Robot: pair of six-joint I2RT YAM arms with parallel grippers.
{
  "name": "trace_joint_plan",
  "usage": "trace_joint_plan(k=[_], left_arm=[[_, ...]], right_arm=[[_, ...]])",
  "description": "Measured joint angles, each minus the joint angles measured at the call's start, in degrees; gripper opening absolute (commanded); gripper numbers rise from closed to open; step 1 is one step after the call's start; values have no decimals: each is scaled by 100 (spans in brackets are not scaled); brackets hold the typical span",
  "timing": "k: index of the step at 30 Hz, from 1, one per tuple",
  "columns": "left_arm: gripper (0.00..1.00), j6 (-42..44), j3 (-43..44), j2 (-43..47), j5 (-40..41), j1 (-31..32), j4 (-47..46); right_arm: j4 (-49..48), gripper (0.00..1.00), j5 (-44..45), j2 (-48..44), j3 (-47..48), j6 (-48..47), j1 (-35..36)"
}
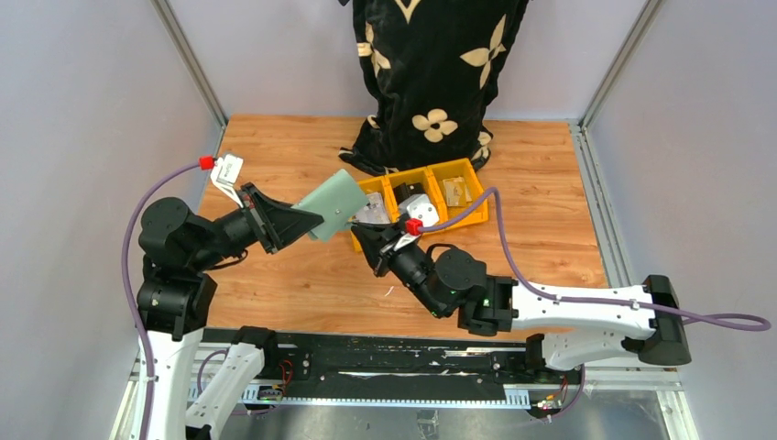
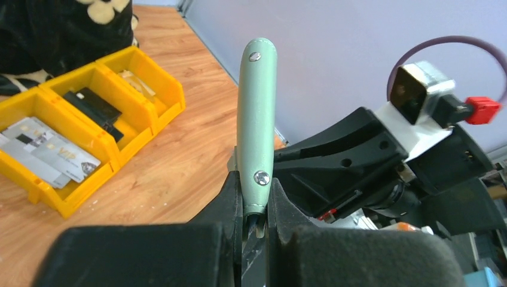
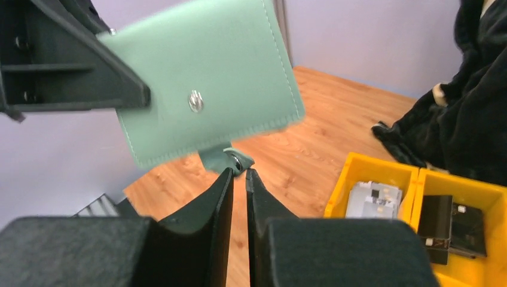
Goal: Take the credit cards out of the card holder
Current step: Open the card holder.
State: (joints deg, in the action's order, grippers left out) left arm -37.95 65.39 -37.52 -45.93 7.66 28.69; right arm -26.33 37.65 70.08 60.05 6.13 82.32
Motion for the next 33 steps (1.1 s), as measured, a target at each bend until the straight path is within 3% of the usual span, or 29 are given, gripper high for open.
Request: trace_joint_plan(k=[3, 5, 7, 10, 17, 24, 28, 33], left_arm=[[0, -66, 61, 9, -68, 0, -175], [0, -107, 107, 13, -90, -2, -262], [0, -122, 160, 22, -125, -2, -319], [0, -157, 201, 31, -195, -2, -417], [0, -168, 201, 70, -542, -2, -586], [0, -481, 201, 127, -1014, -2, -973], [0, -697, 201, 127, -1200, -2, -1126], [0, -887, 201, 127, -1405, -2, -1239]], right_arm=[[-22, 66, -275, -308, -337, 120, -15], [0, 77, -470, -483, -564, 210, -35], [42, 82, -699, -761, -872, 315, -76], [210, 84, -1180, -1154, -1049, 763, -313], [409, 87, -3425, -1722, -887, 2223, -2081], [778, 80, -5060, -1327, -293, 2411, -2251], [807, 73, -5344, -1150, -289, 2455, -2258], [798, 73, -5519, -885, -269, 2564, -2262]])
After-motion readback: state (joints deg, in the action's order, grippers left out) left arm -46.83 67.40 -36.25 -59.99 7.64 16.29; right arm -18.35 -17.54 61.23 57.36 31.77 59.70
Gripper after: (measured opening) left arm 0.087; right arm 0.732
